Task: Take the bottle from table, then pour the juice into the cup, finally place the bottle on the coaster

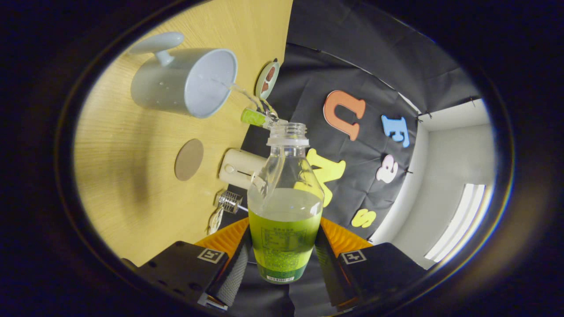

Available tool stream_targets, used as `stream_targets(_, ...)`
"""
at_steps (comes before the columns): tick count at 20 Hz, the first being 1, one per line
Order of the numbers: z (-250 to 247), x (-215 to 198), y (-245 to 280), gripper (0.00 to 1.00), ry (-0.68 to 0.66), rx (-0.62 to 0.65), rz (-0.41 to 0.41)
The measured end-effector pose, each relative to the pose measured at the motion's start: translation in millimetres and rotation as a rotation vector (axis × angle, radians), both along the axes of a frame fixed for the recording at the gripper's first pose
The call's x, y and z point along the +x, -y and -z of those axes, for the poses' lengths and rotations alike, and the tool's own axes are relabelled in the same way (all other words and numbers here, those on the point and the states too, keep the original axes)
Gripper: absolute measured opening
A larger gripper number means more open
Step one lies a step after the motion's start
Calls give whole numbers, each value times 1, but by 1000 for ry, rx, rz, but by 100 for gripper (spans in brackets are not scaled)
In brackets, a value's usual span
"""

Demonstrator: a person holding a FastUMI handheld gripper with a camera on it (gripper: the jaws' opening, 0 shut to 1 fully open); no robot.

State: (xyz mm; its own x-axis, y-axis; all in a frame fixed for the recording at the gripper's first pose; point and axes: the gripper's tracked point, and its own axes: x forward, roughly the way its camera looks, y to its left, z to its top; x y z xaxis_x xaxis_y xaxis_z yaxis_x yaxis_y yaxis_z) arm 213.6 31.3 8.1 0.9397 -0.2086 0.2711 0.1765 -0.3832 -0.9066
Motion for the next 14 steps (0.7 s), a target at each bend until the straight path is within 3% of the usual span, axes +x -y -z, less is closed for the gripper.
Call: stream_targets(14,1,-3,-5,81,30,-128,21)
